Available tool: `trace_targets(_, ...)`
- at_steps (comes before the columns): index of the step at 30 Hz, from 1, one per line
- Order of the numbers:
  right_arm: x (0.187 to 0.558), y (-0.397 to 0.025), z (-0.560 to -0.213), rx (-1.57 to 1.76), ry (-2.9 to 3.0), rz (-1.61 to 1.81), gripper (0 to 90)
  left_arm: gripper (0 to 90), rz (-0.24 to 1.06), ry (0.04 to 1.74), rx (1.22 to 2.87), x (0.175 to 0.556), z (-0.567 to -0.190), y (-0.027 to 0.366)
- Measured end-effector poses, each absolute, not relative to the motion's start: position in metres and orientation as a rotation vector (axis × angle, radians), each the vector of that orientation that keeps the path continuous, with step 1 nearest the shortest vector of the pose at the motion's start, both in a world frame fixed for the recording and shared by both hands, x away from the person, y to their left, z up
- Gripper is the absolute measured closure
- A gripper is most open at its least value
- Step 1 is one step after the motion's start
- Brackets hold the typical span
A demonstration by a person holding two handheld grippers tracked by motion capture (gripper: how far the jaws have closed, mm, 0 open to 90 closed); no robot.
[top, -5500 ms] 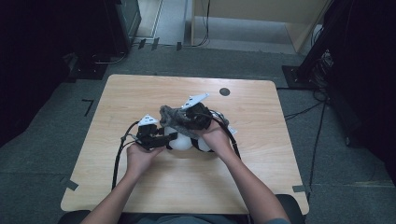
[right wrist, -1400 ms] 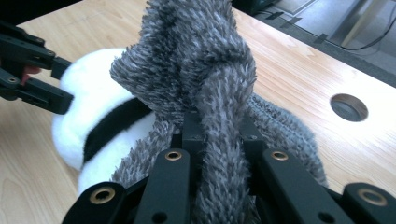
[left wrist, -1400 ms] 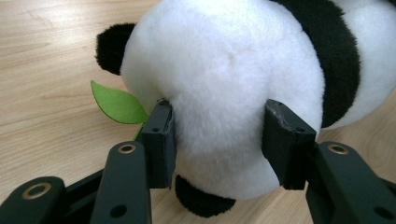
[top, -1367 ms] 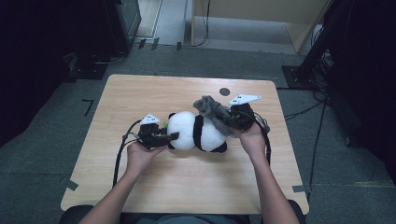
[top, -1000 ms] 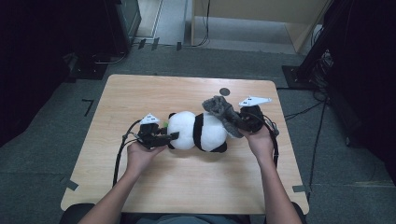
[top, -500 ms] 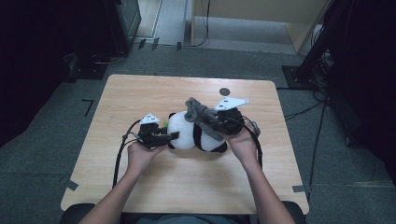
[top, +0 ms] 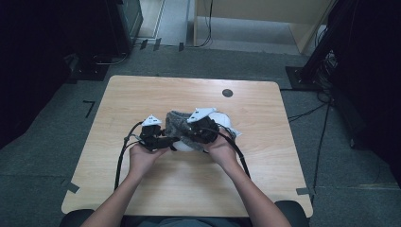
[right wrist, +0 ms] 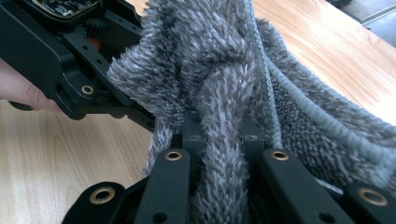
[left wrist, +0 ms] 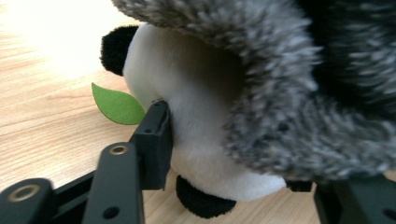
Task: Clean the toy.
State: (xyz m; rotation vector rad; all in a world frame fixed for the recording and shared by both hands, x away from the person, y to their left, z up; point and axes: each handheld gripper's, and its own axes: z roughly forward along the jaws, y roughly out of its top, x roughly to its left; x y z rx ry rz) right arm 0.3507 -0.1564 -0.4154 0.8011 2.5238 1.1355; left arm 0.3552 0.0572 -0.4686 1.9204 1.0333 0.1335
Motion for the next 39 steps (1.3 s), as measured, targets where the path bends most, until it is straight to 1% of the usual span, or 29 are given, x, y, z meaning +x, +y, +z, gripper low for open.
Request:
trace_targets(2,0.351,-0.159,-0.416,0.806,2.531,1.145,79.8,39.4,0.145,1.032,1.917,0.355,-0.469,0.057)
trace_targets(8,0.348,-0.167,-0.412,0.806,2.531,1.137,79.6,36.2,0.149,1.027,1.92,0.355,-0.469,0.057)
trace_targets(13,0.346,-0.178,-0.409,0.82,2.541,1.14,79.7,35.2,0.124,1.037,1.914,0.356,-0.469,0.058)
trace_targets(24,0.332,-0.216,-0.396,0.865,2.495,1.113,79.6,34.6,0.121,1.033,1.915,0.358,-0.468,0.058)
trace_targets(31,0.321,-0.244,-0.393,0.899,2.447,1.116,78.3,34.4,0.112,1.034,1.913,0.359,-0.469,0.058)
trace_targets(39,0.315,-0.268,-0.394,0.968,2.416,1.1,79.4,34.0,0.114,1.029,1.911,0.359,-0.469,0.058)
